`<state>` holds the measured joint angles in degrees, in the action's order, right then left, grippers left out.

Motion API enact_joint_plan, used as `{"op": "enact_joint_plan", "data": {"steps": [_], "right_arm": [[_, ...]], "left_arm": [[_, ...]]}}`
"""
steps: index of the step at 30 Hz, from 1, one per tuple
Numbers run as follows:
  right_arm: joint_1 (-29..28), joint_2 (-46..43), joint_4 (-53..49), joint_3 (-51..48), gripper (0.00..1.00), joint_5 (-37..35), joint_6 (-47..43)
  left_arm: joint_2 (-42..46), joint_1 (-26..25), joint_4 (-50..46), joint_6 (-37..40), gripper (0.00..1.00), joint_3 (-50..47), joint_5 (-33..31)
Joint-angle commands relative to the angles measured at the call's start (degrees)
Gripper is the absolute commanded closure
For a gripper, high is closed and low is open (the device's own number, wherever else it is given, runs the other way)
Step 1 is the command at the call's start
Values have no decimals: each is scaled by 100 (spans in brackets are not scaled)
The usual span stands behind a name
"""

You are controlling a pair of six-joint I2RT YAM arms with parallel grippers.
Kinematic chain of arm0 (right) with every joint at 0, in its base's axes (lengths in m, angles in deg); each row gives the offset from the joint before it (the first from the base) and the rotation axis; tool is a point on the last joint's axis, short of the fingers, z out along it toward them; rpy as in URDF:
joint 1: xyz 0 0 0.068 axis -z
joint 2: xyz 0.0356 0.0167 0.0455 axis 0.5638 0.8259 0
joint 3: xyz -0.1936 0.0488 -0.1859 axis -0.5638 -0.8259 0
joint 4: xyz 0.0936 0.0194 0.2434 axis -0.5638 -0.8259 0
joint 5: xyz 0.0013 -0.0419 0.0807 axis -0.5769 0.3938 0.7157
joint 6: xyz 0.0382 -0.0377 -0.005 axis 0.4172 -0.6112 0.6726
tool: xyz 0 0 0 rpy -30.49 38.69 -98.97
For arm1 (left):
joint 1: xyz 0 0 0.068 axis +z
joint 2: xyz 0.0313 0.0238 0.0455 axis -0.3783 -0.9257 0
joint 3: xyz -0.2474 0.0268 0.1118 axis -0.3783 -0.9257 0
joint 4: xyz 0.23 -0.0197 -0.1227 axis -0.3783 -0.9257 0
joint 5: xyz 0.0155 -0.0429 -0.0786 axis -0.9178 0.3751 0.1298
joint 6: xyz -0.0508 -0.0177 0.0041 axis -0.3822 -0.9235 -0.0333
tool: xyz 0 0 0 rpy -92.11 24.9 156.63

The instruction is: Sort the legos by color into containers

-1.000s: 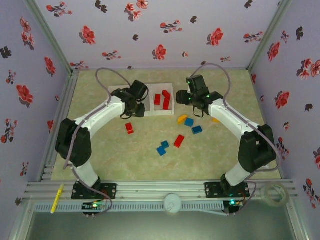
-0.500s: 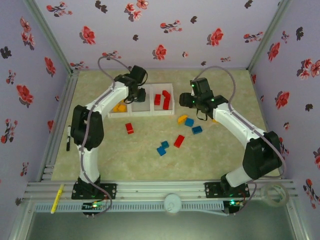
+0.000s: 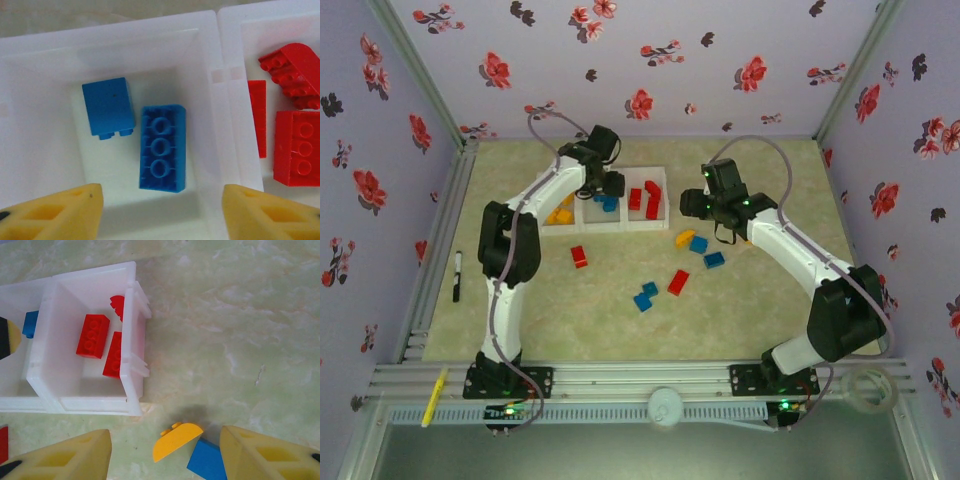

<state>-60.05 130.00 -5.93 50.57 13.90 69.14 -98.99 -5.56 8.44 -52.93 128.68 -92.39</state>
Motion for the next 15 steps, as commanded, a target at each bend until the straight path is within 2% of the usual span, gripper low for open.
{"op": "enact_joint_plan", "data": {"steps": [1, 15], "right_arm": [[49, -152, -89, -49, 40, -98, 21], [43, -312, 67, -461, 38, -195, -7]], "left_arm": [[41, 18, -66, 128, 33, 154, 131], [2207, -103, 607, 366, 31, -1866, 301]]}}
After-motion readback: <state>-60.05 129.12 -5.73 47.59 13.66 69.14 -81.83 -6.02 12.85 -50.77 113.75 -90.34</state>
